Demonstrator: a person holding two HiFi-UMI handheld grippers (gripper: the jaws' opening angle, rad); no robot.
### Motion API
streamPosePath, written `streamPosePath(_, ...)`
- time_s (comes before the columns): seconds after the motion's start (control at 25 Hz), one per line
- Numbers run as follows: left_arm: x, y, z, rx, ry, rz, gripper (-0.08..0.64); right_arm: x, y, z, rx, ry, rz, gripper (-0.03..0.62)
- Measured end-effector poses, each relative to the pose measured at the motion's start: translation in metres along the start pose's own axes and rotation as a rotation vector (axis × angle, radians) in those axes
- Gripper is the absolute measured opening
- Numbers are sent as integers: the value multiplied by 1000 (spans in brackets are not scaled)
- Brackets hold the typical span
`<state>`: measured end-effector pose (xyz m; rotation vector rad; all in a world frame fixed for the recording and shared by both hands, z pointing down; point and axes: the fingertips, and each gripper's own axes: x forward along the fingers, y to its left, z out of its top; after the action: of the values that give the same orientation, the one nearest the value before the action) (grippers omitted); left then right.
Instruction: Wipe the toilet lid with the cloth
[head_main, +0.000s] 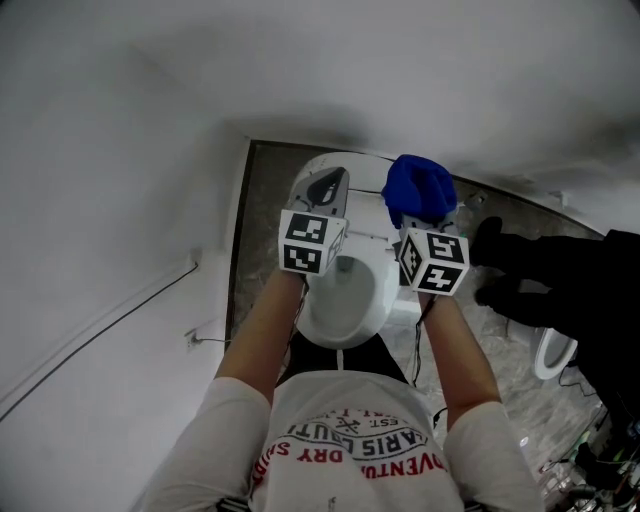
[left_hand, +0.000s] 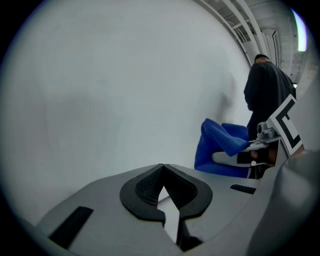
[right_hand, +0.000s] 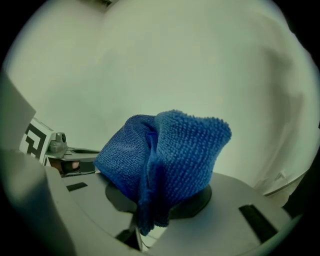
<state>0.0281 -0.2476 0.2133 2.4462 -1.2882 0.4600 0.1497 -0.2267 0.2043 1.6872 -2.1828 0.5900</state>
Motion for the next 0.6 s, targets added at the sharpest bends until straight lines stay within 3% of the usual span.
streamPosePath(0.32,-24,-11,-16,5,49,-36,6,-25,14,-14,9,-9,-23,94)
streamPosePath(0.6,-54,-26,-29,14,30,-44,6,-59,25,-29,29,-48,-90,94)
